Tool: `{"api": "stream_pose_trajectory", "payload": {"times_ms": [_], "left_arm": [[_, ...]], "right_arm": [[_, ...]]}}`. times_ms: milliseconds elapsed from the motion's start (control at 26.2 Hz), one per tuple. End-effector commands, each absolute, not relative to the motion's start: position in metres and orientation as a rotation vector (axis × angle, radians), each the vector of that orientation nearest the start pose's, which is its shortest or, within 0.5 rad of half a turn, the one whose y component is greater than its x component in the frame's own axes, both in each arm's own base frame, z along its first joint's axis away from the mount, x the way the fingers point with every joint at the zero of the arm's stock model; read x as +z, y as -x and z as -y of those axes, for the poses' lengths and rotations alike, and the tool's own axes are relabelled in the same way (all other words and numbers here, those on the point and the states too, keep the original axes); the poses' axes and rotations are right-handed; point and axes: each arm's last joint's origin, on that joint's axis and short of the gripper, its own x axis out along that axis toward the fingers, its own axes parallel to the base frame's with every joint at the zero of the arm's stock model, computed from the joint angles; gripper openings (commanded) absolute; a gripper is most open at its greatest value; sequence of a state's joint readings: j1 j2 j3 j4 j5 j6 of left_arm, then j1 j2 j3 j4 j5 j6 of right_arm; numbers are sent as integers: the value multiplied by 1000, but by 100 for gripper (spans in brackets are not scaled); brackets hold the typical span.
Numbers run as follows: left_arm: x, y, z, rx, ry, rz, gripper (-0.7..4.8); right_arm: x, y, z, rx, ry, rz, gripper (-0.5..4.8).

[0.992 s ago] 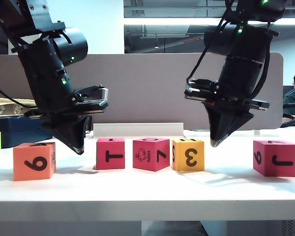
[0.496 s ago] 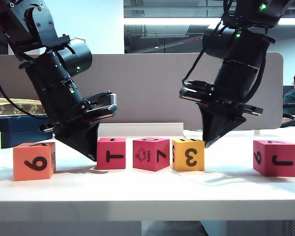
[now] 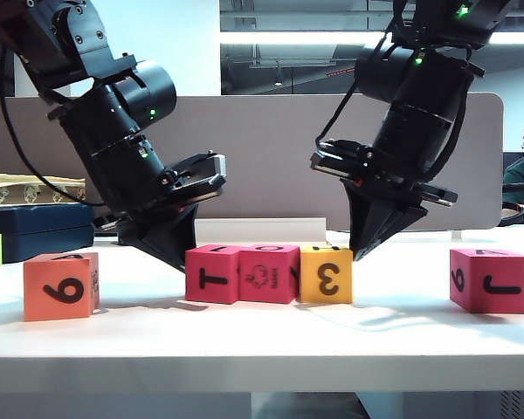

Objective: Select the appropriate blocks from the scattered letter blocks on the table and arrange them in a row to spell out "ALOHA".

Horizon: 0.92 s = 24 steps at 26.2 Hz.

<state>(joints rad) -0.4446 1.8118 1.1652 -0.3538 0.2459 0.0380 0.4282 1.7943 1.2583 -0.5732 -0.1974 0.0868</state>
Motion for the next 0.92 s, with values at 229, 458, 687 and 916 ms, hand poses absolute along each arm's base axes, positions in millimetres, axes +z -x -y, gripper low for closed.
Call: {"api": "stream_pose_trajectory", "payload": {"times_ms": [229, 458, 687, 916], "left_arm": [[182, -324, 173, -686, -154, -992, -5], [182, -323, 174, -685, -151, -993, -5], [181, -319, 180, -686, -140, -1009, -5], [181, -318, 183, -693, -146, -1006, -5]], "right_arm": [[204, -328, -158, 533, 24, -1132, -6], [206, -330, -159, 548, 15, -1110, -6], [207, -331, -159, 550, 13, -1088, -6], [206, -332, -158, 490, 48, -1080, -6]]}}
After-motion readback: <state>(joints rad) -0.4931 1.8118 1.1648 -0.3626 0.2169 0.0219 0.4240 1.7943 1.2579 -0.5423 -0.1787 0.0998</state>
